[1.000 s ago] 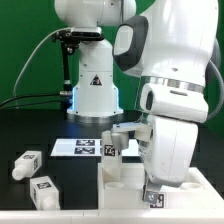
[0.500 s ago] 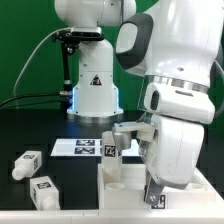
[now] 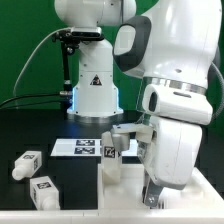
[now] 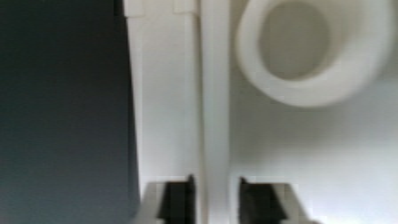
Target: Assemble square table
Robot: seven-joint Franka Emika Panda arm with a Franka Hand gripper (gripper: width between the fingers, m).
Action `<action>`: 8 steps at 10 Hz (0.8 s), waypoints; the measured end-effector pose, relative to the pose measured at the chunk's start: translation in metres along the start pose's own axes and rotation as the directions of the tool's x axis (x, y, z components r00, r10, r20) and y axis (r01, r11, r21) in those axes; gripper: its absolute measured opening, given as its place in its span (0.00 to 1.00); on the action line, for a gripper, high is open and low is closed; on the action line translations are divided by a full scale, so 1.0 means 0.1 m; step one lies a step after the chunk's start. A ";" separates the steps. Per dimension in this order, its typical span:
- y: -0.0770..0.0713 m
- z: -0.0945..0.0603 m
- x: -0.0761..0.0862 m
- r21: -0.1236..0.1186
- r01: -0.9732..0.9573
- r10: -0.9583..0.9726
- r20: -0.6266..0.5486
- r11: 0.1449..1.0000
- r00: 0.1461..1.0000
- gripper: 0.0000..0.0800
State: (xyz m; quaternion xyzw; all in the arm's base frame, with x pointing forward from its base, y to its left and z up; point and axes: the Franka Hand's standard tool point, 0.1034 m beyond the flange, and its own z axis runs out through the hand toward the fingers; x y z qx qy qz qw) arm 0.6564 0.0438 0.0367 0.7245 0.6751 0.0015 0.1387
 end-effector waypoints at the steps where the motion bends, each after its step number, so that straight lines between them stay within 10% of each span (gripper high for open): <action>1: 0.00 0.00 0.00 0.000 -0.001 0.001 0.000 1.000 1.000 0.31; 2: 0.00 0.00 -0.01 0.000 -0.001 0.001 0.000 1.000 1.000 0.31; 4: 0.02 -0.02 -0.03 -0.001 -0.006 0.006 0.002 1.000 1.000 0.70; 8: 0.16 -0.17 -0.13 -0.007 -0.110 0.110 0.021 0.994 0.994 0.81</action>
Offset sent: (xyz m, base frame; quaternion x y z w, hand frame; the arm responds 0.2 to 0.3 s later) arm 0.0000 0.0000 0.0000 0.0000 0.0000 0.0000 1.0000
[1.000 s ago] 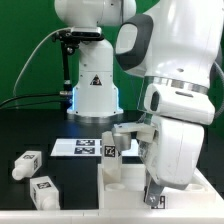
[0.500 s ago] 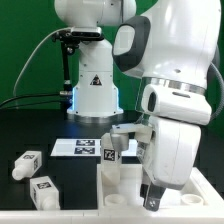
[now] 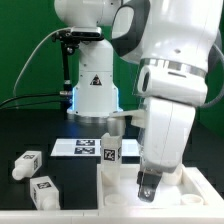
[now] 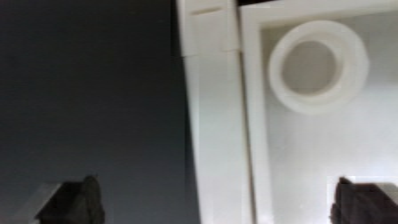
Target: Assemble square table
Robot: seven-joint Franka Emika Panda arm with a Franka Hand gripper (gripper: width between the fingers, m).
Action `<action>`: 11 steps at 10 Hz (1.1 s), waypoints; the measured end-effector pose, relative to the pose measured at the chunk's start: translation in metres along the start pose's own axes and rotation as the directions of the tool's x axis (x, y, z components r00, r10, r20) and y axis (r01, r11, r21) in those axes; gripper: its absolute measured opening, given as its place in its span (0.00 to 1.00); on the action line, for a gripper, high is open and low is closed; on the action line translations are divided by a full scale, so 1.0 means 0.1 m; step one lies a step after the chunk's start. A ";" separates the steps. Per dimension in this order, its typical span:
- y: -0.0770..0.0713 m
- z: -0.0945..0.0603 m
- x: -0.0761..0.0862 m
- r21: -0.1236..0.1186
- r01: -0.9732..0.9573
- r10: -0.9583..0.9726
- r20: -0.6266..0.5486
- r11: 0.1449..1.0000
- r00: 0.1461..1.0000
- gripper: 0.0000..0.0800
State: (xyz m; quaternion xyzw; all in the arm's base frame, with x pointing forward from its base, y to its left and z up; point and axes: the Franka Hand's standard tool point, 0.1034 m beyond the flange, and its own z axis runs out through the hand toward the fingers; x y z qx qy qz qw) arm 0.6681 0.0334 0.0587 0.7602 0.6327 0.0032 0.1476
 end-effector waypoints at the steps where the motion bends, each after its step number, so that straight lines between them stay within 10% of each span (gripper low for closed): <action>1: 0.00 0.00 0.00 -0.001 -0.085 0.085 0.000 0.996 0.996 0.81; 3: -0.01 -0.01 -0.05 0.017 -0.228 0.227 0.012 0.974 0.974 0.81; 6: -0.02 -0.12 -0.68 0.081 -0.529 0.521 0.106 0.845 0.847 0.81; 9: -0.05 -0.12 -0.67 0.062 -0.729 0.718 0.133 0.682 0.683 0.81; 11: -0.09 -0.09 -0.96 0.124 -0.827 0.807 0.178 0.549 0.563 0.81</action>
Offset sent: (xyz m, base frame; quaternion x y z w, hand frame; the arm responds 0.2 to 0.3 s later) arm -0.0210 -0.0486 0.0352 0.0699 -0.0770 0.2100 0.9722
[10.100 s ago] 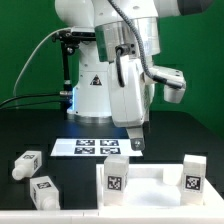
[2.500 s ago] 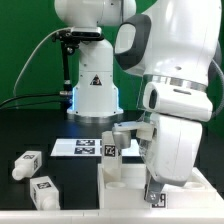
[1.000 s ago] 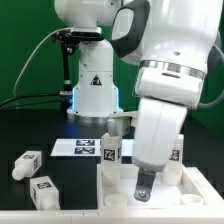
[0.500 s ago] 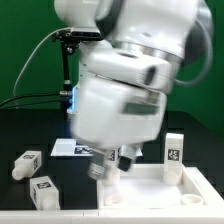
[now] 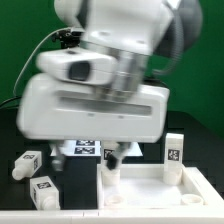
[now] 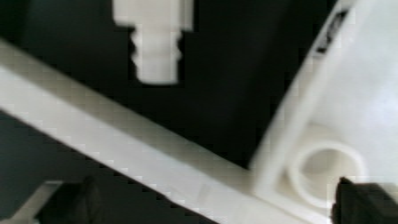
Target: Assemble square table
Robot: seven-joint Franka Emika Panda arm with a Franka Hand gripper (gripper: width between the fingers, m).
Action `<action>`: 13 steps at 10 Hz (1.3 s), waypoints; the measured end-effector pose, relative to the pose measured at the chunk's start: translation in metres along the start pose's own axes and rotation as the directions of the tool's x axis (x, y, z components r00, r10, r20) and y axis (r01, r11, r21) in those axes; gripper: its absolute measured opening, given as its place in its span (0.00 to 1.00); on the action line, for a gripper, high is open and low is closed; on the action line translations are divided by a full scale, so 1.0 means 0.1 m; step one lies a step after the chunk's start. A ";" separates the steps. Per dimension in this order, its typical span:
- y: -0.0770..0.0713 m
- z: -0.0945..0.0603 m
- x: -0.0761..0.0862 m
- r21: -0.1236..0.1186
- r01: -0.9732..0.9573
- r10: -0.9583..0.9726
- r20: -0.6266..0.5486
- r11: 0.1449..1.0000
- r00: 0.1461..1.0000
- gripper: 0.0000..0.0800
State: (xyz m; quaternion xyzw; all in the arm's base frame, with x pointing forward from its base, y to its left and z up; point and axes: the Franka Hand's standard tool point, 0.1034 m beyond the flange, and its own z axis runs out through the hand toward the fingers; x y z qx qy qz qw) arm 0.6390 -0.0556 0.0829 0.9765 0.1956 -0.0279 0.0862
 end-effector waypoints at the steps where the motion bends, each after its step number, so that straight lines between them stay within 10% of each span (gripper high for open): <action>1: 0.20 0.03 -0.12 0.010 0.013 -0.013 0.020 1.000 1.000 0.81; 3: 0.47 0.20 -0.38 0.033 0.051 -0.053 0.055 0.998 0.997 0.81; 7: 0.27 0.51 -0.53 0.054 0.033 -0.037 0.086 0.998 0.996 0.81; 13: 0.38 0.76 -0.55 0.039 0.028 -0.031 0.093 0.999 0.995 0.70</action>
Offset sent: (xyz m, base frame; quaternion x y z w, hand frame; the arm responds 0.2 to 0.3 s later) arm -0.0375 -0.0158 -0.0364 0.0792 -0.0313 0.0014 0.9964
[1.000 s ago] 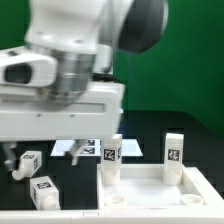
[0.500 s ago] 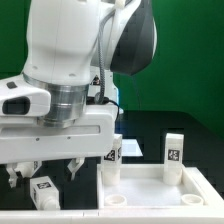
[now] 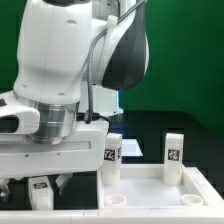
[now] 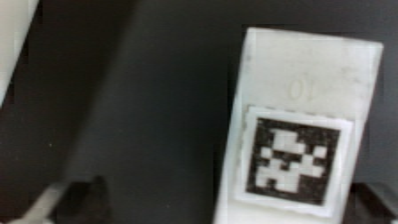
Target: Assemble square table
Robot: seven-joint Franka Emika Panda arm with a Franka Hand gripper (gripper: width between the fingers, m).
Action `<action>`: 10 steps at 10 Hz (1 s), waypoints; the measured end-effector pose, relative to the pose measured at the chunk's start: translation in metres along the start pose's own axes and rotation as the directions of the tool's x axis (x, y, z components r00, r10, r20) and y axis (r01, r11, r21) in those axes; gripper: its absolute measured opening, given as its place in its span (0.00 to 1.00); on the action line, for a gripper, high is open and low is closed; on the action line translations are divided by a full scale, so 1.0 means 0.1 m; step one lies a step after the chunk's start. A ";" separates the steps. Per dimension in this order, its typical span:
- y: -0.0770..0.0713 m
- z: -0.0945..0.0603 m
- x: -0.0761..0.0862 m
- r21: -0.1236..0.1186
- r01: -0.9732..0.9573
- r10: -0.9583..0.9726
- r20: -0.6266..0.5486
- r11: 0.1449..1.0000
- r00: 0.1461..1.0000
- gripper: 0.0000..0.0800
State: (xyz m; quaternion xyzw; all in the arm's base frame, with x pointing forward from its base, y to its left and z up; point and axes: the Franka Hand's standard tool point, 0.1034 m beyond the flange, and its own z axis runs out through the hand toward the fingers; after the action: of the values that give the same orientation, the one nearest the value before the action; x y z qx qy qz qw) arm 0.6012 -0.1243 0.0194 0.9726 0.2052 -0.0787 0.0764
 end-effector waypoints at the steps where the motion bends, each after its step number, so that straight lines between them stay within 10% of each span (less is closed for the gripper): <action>1: 0.00 0.00 0.00 0.000 0.000 0.000 0.000 1.000 1.000 0.53; 2: 0.00 -0.01 0.00 -0.001 0.000 0.000 -0.001 1.000 1.000 0.36; 4: 0.03 -0.03 -0.02 0.003 0.036 -0.036 0.005 0.999 0.999 0.36; 8: 0.17 -0.65 -0.45 0.037 0.188 -0.188 0.002 0.981 0.982 0.36; 10: 0.18 -0.53 -0.46 0.042 0.309 -0.310 0.014 0.950 0.951 0.36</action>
Offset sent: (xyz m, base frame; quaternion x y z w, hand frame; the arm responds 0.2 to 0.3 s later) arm 0.0000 0.0000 0.0000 0.0000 0.0000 -0.0650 0.9979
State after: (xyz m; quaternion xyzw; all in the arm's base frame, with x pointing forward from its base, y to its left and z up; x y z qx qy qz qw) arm 0.5732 -0.1485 0.0818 0.9289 0.3526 -0.1035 0.0461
